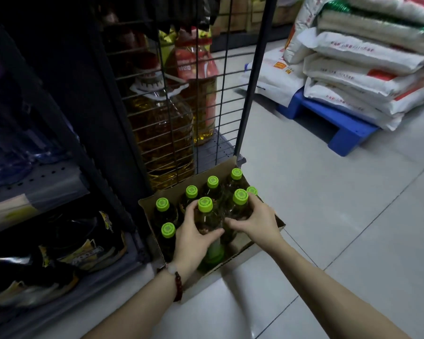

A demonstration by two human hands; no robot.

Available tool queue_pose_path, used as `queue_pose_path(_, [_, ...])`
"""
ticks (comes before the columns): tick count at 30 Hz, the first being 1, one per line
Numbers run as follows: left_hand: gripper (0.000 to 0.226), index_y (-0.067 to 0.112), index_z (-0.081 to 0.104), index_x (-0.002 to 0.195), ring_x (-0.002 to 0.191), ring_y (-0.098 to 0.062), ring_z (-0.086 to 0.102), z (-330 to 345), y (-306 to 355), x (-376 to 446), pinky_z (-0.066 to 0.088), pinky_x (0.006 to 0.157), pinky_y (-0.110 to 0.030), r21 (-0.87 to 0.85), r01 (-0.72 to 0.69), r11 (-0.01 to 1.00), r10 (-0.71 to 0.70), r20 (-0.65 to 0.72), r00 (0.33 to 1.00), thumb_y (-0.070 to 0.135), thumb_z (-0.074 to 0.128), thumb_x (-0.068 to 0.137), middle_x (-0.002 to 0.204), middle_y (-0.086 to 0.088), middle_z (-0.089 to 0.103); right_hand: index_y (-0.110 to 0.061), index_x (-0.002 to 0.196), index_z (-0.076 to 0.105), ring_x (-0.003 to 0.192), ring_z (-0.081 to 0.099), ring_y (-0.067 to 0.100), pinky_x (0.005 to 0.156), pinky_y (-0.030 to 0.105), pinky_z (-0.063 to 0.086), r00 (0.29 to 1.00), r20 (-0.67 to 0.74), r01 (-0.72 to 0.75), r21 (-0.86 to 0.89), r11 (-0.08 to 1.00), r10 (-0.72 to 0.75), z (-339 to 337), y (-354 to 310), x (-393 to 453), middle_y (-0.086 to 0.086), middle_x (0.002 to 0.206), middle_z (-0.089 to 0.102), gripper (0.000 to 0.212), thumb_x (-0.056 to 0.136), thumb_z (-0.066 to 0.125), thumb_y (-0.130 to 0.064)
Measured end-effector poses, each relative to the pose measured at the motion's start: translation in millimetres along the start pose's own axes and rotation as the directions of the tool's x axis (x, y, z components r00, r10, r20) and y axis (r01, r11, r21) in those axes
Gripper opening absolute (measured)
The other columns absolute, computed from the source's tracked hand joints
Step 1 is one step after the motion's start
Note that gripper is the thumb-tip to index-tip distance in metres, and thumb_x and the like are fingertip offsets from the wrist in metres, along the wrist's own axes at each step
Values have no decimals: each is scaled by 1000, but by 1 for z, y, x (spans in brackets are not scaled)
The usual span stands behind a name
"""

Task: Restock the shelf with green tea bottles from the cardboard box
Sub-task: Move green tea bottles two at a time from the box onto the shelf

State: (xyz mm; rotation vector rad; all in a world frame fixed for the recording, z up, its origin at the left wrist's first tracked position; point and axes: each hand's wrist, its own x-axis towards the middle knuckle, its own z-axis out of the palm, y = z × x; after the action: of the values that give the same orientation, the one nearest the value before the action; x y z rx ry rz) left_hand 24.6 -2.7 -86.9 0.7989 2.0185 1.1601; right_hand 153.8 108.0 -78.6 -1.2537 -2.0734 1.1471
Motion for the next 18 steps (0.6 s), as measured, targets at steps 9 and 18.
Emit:
queue_pose_path(9, [78,24,51,120,99,-12,63,-42,98,-4,50,88,-27,-43,-47,998,44,-78,996,36,89,53,106,5,67,-19,109,62,92,67,5,83,25,54,996,-76,58,65,996,-53,-60,-83,0,-7,98,72,59,56,82,-32])
queue_pose_path(18, [62,35,53,103,91,-6,65,-108,252,-37,51,87,-26,-66,-97,993,95,-40,995,32,90,53,86,23,63,-25,109,64,92,68,9,88,36,56,996,-66,62,162,985,-52,-162,-221,0,-6,97,73,60,53,82,-34])
